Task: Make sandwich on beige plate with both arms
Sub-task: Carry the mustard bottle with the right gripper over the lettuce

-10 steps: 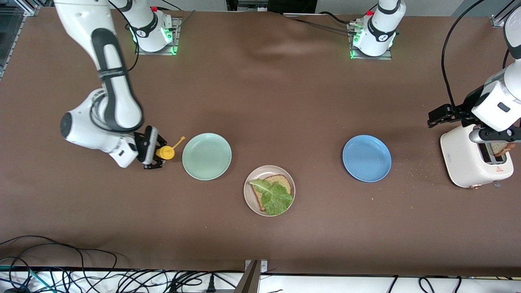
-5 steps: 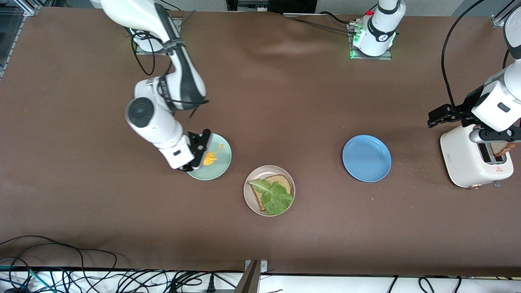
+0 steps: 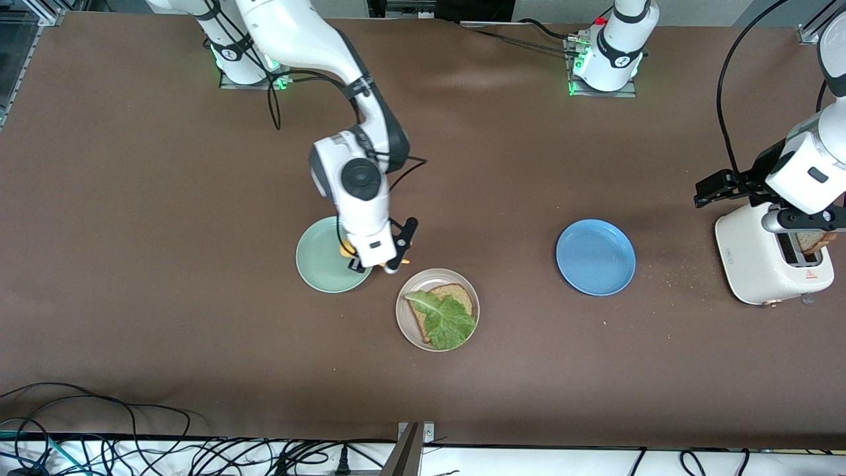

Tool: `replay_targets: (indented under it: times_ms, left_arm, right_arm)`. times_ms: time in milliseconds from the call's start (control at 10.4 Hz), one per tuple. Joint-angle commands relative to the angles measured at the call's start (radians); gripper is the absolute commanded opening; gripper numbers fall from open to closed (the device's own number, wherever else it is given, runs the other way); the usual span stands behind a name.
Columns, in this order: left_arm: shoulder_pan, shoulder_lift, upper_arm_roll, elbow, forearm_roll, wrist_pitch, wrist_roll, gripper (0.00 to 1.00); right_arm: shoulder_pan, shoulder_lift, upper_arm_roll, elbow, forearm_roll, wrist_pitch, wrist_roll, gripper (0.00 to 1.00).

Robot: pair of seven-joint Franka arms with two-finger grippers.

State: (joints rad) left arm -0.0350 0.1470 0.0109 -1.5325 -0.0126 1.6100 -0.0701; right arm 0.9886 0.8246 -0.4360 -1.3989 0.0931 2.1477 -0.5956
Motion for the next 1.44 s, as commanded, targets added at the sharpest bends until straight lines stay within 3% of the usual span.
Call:
replay_targets:
  times_ms: [0,96,385,674,963,1349]
  left_arm:
    - [-0.002,0.014,0.001,0.032,-0.01,-0.021,0.001,1.0]
    - [-0.002,0.014,0.001,0.032,-0.01,-0.022,0.001,1.0]
    - [-0.003,0.016,0.001,0.032,-0.01,-0.021,0.001,1.0]
    - [-0.006,0.016,0.001,0.032,-0.01,-0.022,0.0,1.0]
    - [-0.006,0.016,0.001,0.032,-0.01,-0.022,0.0,1.0]
    - [-0.006,0.016,0.001,0.032,-0.01,-0.022,0.0,1.0]
  right_arm:
    - [0.027,0.024,-0.018,0.069,-0.134,-0.115,0.019,0.0]
    - [0.038,0.033,-0.018,0.077,-0.179,-0.138,0.022,0.0]
    - [0.039,0.099,-0.026,0.196,-0.204,-0.213,0.072,0.0]
    - [-0.033,0.161,-0.018,0.297,-0.194,-0.126,0.141,0.0]
    - [-0.05,0.218,-0.016,0.307,-0.194,0.003,0.178,0.0]
    - [-0.051,0.226,-0.016,0.304,-0.207,-0.021,0.104,0.0]
